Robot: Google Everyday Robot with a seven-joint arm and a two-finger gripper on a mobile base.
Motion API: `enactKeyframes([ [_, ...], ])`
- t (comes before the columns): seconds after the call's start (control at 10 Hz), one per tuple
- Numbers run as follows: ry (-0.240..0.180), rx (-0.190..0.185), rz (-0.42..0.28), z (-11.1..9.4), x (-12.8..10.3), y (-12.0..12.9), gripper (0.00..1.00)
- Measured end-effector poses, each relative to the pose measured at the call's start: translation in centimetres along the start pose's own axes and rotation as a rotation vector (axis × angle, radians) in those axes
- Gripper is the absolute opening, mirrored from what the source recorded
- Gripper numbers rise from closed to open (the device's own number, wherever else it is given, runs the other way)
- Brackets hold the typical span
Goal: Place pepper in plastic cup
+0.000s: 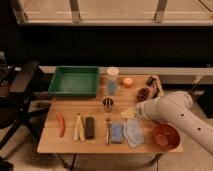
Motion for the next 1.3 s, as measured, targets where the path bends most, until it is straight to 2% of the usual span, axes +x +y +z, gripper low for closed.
enactKeyframes([
  [0.2, 0.018, 0.065, -0.045, 0.4, 0.2, -4.0, 0.65],
  [0.3, 0.021, 0.075, -0.054, 0.2, 0.2, -5.1, 0.65],
  [0.8, 0.025, 0.082, -0.051, 0.1, 0.1, -5.4, 0.65],
  [1.0, 0.039, 0.127, -0.071, 0.6, 0.0, -6.4, 0.65],
  [1.3, 0.051, 0.224, -0.128, 3.0, 0.3, -11.3, 0.65],
])
